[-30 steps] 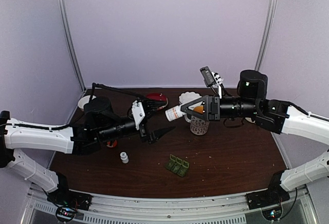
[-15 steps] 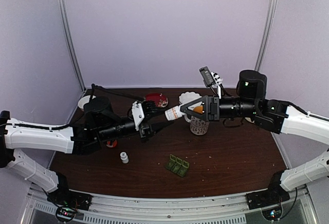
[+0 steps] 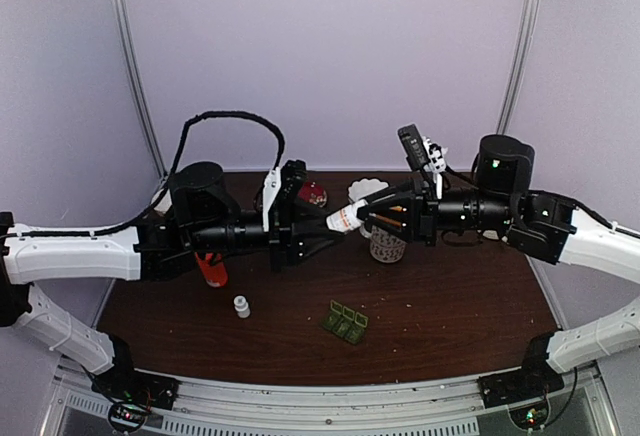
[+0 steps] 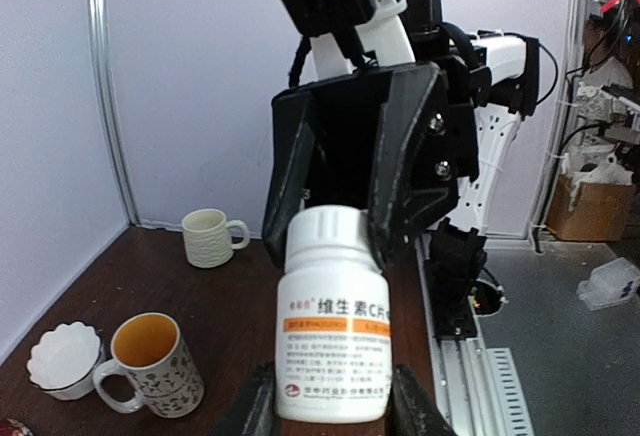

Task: Sort the pills into containers
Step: Unscrew the lid of the pill bottle.

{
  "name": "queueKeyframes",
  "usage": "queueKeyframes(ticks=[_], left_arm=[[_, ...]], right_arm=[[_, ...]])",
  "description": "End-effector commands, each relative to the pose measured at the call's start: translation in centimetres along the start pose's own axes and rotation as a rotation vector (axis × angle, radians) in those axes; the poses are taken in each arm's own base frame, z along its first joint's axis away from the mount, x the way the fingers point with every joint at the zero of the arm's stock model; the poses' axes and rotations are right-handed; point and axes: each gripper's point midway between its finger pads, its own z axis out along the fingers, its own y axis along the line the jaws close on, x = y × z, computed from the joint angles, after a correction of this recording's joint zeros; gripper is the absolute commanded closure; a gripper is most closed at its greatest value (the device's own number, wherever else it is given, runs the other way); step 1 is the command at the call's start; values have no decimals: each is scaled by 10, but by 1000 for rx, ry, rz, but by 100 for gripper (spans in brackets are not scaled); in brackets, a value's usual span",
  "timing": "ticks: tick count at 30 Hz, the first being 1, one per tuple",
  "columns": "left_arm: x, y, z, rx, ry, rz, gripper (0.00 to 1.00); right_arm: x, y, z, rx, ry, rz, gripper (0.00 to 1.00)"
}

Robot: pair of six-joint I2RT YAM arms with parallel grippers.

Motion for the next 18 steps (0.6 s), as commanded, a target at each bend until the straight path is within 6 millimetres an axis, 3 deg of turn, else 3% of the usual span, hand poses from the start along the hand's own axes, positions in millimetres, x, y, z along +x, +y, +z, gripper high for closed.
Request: queueKeyframes(ticks=[1, 10, 15, 18], left_arm=[[-61, -24, -4, 221, -120, -165, 94], [-78, -61, -9, 509, -18, -264, 97], [-82, -66, -10, 553, 9, -286, 98], [-82, -67, -9, 562, 23, -302, 98]], right_arm=[[21, 10, 1, -37, 80, -303, 86], [39, 24, -14, -130, 92, -868, 92], [45, 26, -21, -171, 110, -1268, 100], [37, 19, -18, -121, 131, -1364, 100]])
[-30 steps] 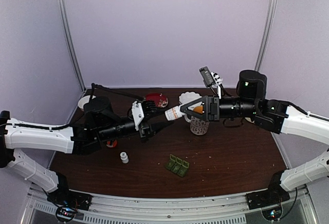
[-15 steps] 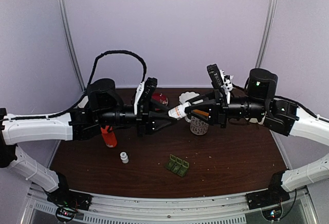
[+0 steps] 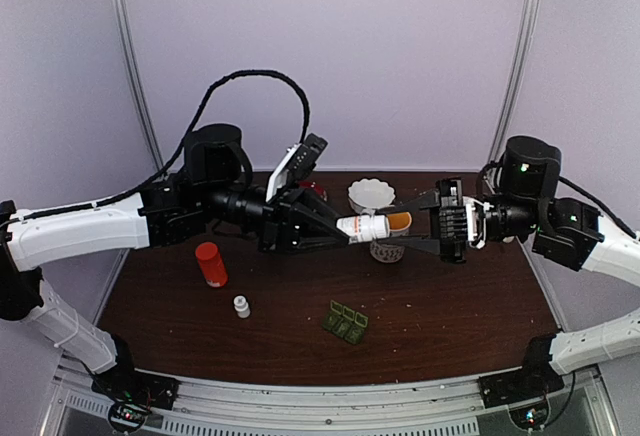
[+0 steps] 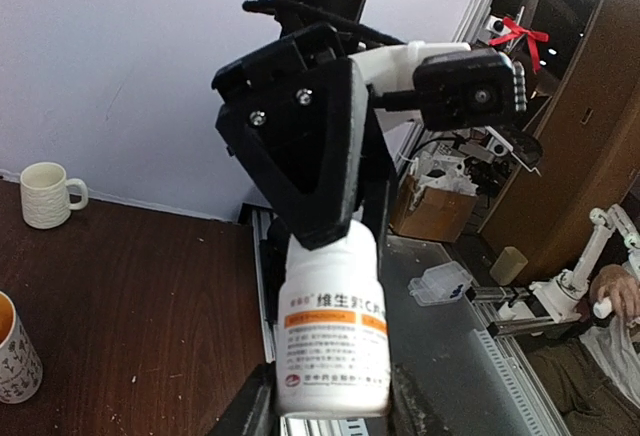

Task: Sort the pills into containers
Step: Unscrew the lid of the pill bottle.

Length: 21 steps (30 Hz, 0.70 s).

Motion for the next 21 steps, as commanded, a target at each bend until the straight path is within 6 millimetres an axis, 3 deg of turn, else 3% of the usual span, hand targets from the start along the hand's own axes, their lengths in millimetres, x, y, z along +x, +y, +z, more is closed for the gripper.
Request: queueKeyframes(ticks=[1, 5, 13, 15, 18, 20, 21], left_arm=[[-35, -38, -3, 137, -50, 75, 98], [-33, -39, -2, 148, -42, 64, 98], [-33, -38, -3, 149, -19, 42, 98], [-33, -38, -4, 152, -17, 42, 98], [-31, -36, -5, 154, -14, 39, 98], [-30, -35, -5, 153, -12, 39, 98], [-29, -35, -6, 150, -12, 41, 98]], right_arm=[[47, 22, 7, -100, 184, -274, 100], [69, 21, 10, -92, 322, -486, 100], [91, 10, 7, -10, 518, -914, 100], [85, 0, 7, 71, 537, -1020, 100], [81, 2, 7, 123, 531, -1144, 88], [65, -1, 7, 190, 469, -1108, 69], [55, -4, 6, 229, 418, -986, 56]])
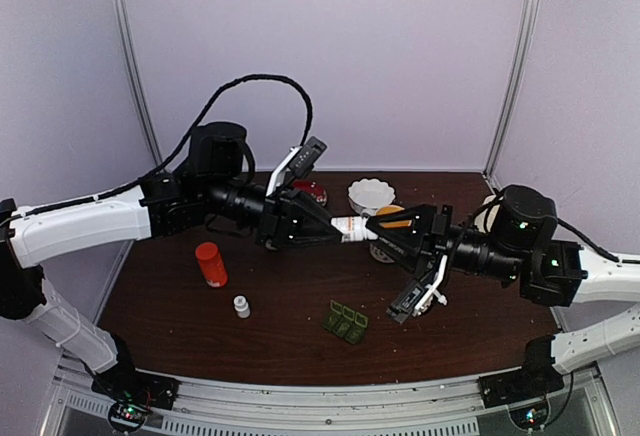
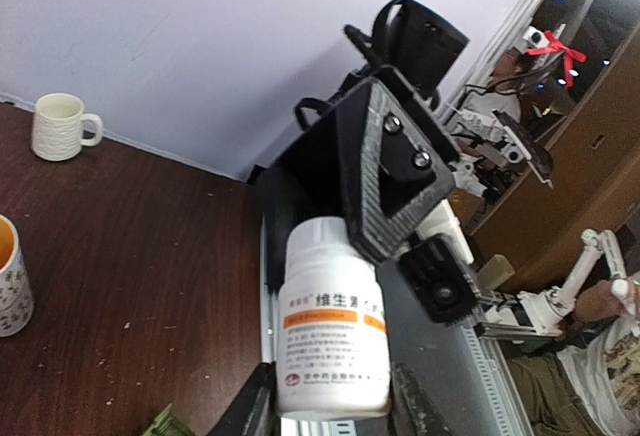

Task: Sort the pills into containers
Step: Unscrew the lid of the pill bottle.

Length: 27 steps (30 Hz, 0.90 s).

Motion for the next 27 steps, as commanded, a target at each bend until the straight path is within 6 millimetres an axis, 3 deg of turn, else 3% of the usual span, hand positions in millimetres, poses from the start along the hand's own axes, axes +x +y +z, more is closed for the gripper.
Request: queueKeyframes(ticks=[1, 2, 3, 4, 10, 13, 15, 19, 20, 23, 27], left_arm=[[-34, -62, 0, 203, -65, 192, 98], [-34, -61, 0, 198, -65, 194, 98], [-33, -62, -1, 198, -62, 194, 98], [-32, -61, -1, 196, -60, 195, 98], [-30, -58, -10, 162, -57, 215, 98], [-31, -56, -14, 126, -61, 243, 98], [-29, -51, -15, 87, -57, 257, 98], [-30, -39, -17, -7, -75, 307, 99], [-31, -35, -19, -36, -81, 324, 99], [-31, -23, -24, -139, -96, 388, 98], [-33, -12, -34, -243, -112, 473, 96]], right_arm=[[15, 4, -3, -7, 91, 119, 37], [12, 3, -6, -27, 65, 167, 15], [8, 2, -9, -31, 44, 227, 2], [4, 0, -13, -26, 19, 285, 1], [-22, -6, -36, 6, -122, 595, 0], [-24, -15, -43, 30, -152, 870, 0], [-8, -28, -44, 79, -107, 1129, 0], [50, -43, -45, 237, 152, 1680, 0], [53, -43, -45, 214, 187, 1765, 0], [32, -48, -36, 30, 150, 1965, 0], [-10, -63, -33, -201, -56, 2145, 0]])
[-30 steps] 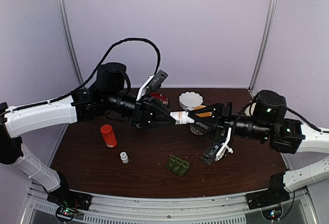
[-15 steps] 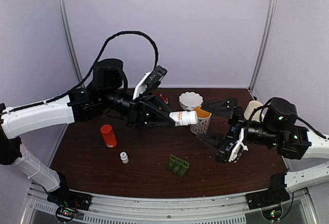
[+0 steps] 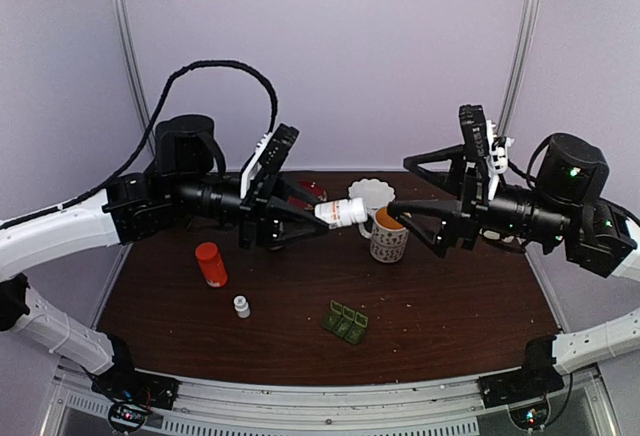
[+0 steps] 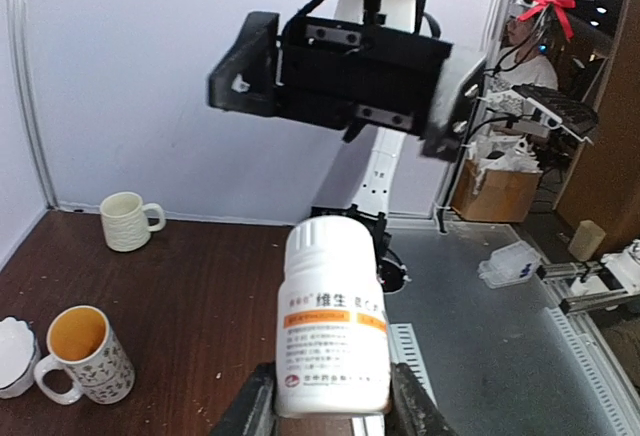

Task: Sort the pills into containers
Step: Unscrew the lid of the pill bottle.

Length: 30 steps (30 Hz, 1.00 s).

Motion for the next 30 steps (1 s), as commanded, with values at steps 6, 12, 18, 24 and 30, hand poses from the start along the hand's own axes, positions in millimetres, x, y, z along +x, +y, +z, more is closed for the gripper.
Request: queueKeyframes(ticks=[6, 12, 18, 24, 30], left_arm=[[-5, 24, -19, -215, -17, 272, 94], [3, 36, -26, -314, 8, 371, 94], [7, 30, -31, -356, -40, 522, 94], [9, 27, -29, -340, -46, 528, 93], [10, 22, -26, -313, -48, 536, 93]], right_arm=[[20, 37, -1, -189, 142, 507, 0], [37, 23, 20, -72, 307, 639, 13], [42, 24, 34, -120, 290, 781, 22], [48, 15, 43, -114, 258, 801, 28], [43, 22, 54, -195, 256, 804, 34]])
